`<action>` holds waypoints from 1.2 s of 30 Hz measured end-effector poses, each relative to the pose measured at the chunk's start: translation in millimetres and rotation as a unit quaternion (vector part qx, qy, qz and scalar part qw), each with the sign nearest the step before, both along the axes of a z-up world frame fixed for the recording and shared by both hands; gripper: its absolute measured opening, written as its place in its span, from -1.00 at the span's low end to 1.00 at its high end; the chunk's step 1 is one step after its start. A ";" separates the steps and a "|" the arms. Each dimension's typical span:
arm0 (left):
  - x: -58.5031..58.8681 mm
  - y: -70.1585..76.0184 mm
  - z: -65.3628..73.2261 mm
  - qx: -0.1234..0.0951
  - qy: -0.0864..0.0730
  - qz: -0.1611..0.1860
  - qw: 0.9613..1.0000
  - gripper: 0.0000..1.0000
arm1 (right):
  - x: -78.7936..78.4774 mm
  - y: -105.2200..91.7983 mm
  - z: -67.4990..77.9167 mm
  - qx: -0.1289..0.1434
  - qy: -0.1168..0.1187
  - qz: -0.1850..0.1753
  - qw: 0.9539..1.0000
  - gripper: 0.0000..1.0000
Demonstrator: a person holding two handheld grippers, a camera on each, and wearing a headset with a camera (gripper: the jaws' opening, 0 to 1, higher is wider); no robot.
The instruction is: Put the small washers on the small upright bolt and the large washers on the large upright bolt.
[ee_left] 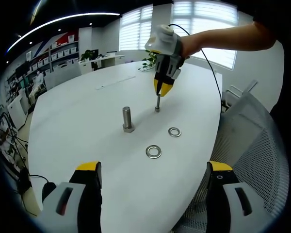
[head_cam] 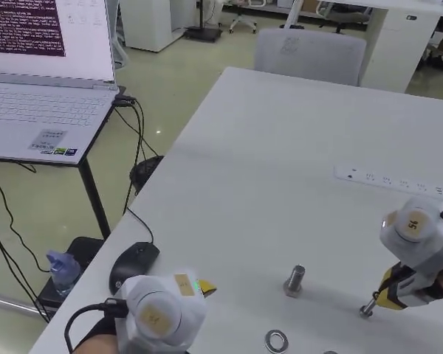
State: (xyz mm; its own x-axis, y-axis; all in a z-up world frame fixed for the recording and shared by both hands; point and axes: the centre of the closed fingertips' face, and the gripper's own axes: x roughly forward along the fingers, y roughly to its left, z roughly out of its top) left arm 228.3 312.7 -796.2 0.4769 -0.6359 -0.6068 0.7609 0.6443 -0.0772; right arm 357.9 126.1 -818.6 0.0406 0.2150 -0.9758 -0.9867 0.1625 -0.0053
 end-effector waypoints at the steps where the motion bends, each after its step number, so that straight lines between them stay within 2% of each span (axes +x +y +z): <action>1: -0.1 -0.1 0.0 0.000 0.000 0.000 1.000 0.78 | 0.3 0.5 -0.8 0.000 0.000 0.000 1.000 -0.74; 24: -4.9 -0.3 -4.5 0.001 0.009 -0.002 1.000 0.77 | -2.7 1.0 -29.9 -0.007 0.014 0.006 1.000 -0.74; 36: -6.3 -0.5 -5.2 0.000 0.010 -0.001 1.000 0.77 | -3.1 5.9 -44.4 -0.017 0.010 0.025 0.999 -0.74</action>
State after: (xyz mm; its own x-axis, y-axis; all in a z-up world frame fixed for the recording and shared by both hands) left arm 221.9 312.2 -801.3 0.4633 -0.6374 -0.6157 0.7604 0.6427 -0.0931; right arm 354.8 132.0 -863.1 0.0106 0.1829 -0.9831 -0.9935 0.1137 0.0104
